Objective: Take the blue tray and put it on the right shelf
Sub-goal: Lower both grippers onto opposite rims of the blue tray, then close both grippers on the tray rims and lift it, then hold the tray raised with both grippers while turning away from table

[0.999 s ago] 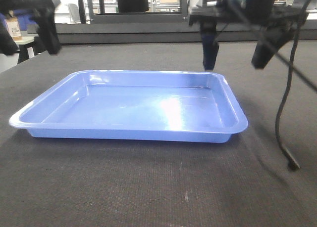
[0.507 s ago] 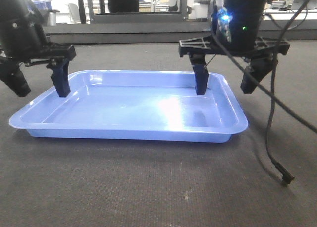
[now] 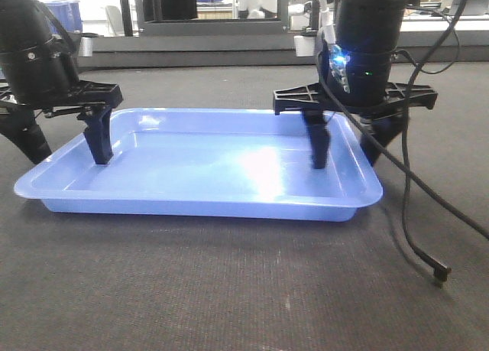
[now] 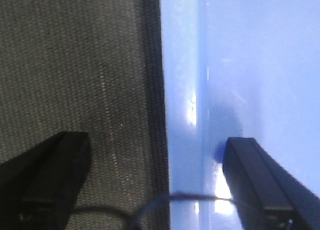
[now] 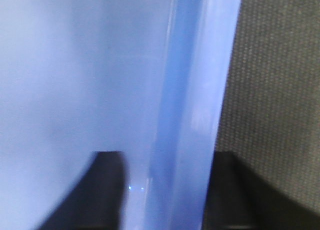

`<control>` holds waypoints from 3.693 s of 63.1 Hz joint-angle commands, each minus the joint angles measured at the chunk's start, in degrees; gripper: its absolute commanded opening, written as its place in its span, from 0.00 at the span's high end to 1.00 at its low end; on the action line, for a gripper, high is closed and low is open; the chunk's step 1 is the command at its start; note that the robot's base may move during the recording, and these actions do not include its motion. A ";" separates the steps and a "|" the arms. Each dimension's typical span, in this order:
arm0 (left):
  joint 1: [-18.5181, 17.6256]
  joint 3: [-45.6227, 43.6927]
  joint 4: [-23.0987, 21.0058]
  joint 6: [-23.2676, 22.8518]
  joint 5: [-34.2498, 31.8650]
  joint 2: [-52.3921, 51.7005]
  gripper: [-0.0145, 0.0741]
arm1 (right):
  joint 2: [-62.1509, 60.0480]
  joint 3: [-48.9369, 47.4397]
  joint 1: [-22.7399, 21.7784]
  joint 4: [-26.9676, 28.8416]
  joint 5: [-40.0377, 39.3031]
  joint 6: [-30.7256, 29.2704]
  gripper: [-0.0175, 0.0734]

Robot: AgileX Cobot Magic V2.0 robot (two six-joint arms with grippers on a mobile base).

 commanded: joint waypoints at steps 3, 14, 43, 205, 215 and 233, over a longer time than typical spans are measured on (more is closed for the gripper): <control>-0.45 -1.92 -0.82 -0.41 -1.02 -3.16 0.53 | -3.23 -1.81 -0.32 -1.08 -0.89 -0.14 0.70; -0.45 -1.92 -1.86 -0.41 0.09 -3.16 0.91 | -4.01 -1.88 -0.32 -1.08 -0.51 -0.14 0.75; -0.45 -2.74 -1.76 -3.80 9.02 -15.28 0.88 | -17.69 -1.94 -0.25 -1.33 5.29 -0.39 0.75; -20.39 -2.63 9.71 -17.86 24.93 -30.56 0.89 | -42.26 6.92 6.74 -4.01 15.21 -2.94 0.75; -20.39 -2.63 9.71 -17.86 24.93 -30.56 0.89 | -42.26 6.92 6.74 -4.01 15.21 -2.94 0.75; -20.39 -2.63 9.61 -17.86 24.93 -30.56 0.89 | -42.27 6.92 6.74 -4.01 15.26 -2.94 0.75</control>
